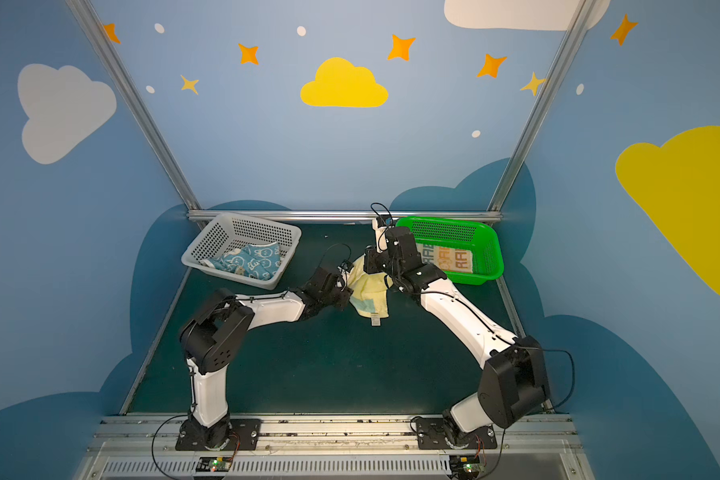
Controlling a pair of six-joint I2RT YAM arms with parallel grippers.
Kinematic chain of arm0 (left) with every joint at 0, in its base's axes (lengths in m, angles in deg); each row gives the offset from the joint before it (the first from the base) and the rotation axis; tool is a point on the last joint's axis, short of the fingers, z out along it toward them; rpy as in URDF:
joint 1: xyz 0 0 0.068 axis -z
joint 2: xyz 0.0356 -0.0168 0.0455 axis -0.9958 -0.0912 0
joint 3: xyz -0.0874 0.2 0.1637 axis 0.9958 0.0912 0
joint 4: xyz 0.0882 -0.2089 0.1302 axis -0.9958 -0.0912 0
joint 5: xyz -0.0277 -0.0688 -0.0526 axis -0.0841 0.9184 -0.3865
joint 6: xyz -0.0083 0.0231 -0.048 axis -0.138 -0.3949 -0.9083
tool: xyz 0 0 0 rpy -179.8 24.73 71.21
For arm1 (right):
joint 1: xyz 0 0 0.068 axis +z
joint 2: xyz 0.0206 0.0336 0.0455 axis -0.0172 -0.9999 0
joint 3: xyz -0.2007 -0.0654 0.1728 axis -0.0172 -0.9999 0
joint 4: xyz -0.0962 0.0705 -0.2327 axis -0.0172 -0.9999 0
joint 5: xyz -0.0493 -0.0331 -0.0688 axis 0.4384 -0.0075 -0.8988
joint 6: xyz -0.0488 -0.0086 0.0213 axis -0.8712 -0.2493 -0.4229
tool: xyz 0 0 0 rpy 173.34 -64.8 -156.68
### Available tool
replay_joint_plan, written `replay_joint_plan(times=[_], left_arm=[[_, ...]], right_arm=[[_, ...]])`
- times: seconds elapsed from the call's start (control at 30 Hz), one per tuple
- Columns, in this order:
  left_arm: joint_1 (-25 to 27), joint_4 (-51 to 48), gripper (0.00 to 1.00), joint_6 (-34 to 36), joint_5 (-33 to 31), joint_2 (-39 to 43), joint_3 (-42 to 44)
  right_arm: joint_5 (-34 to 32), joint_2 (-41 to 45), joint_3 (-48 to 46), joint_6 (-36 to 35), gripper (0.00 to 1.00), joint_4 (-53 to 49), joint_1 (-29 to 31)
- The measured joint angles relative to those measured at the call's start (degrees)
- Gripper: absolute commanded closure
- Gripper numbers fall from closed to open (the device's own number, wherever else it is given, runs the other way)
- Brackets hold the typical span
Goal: Fold and stack the towels
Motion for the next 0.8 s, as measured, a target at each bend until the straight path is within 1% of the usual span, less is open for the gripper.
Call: replay_joint_plan(times=[0.1, 0.27, 0.4, 0.53, 0.67, 0.8], left_arm=[[-0.3, -1.3, 0.96, -0.6, -0.3, 0.0, -1.3], [-0.5, -4.1, 0.96, -1.3, -1.4, 1.1, -0.1], [-0.5, -10.9, 0.96, -1.5, -5.3, 6.3, 1.9], [-0.5, -17.3, 0.96, -1.6, -10.4, 12.3, 1.9], [-0.4, -22.9, 0.96, -1.6, -15.0, 16.2, 1.6], [-0.3, -26.3, 0.96, -1.5, -17.5, 16.3, 1.6]], right_arm=[[-0.2, 0.6, -0.3, -0.2, 1.00, 0.0, -0.4], [-1.4, 1.2, -2.4, -0.4, 1.00, 0.0, -0.8], [-2.8, 1.2, -5.7, -0.6, 1.00, 0.0, -1.0], [-3.8, 1.2, -8.3, -0.1, 1.00, -1.0, -1.2], [-3.0, 0.3, -9.1, 1.3, 1.00, -4.0, -1.4], [-0.3, -3.3, -8.9, 2.3, 1.00, -7.5, -1.3]])
